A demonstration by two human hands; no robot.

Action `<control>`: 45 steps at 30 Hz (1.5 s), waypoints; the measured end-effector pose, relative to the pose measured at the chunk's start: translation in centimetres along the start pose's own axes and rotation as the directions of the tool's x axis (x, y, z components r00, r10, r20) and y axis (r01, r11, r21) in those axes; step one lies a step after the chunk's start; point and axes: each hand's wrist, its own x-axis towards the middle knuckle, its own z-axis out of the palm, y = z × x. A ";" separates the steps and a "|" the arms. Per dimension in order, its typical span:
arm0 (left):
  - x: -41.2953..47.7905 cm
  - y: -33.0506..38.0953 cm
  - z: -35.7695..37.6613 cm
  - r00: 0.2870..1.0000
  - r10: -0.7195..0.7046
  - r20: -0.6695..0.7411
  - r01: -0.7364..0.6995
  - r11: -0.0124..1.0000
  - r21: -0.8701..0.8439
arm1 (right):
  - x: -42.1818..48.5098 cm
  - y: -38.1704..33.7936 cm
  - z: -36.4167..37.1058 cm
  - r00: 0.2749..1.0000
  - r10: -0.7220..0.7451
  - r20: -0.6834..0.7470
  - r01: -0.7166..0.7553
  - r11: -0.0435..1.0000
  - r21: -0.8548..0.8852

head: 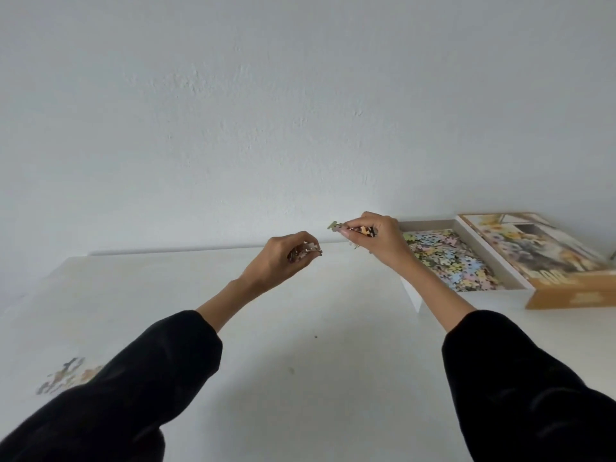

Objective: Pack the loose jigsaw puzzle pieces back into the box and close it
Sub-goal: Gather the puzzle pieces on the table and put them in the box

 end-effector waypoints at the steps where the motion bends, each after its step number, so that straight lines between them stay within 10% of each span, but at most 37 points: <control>1: 0.9 0.6 1.3 1.000 0.011 0.011 -0.011 1.000 -0.007 | 0.0 0.9 -1.3 1.000 0.006 -0.009 -0.006 1.000 -0.021; 29: 13.8 5.5 22.6 0.863 0.195 0.466 -0.197 0.979 -0.045 | -2.8 17.7 -14.7 0.964 0.265 -0.039 -0.265 0.923 -0.279; 35: 13.7 5.3 22.7 0.905 0.180 0.386 -0.272 0.942 0.199 | -2.9 18.5 -14.4 0.956 0.295 0.005 -0.266 0.869 -0.417; 41: 13.6 5.6 22.8 0.767 -0.086 0.636 -0.303 0.825 0.477 | -3.3 19.0 -14.4 0.961 0.276 -0.014 -0.234 0.783 -0.576; 45: 13.5 6.1 23.1 0.843 -0.136 0.520 -0.226 0.788 0.572 | -3.5 19.2 -14.1 0.877 0.440 0.195 -0.188 0.686 -0.703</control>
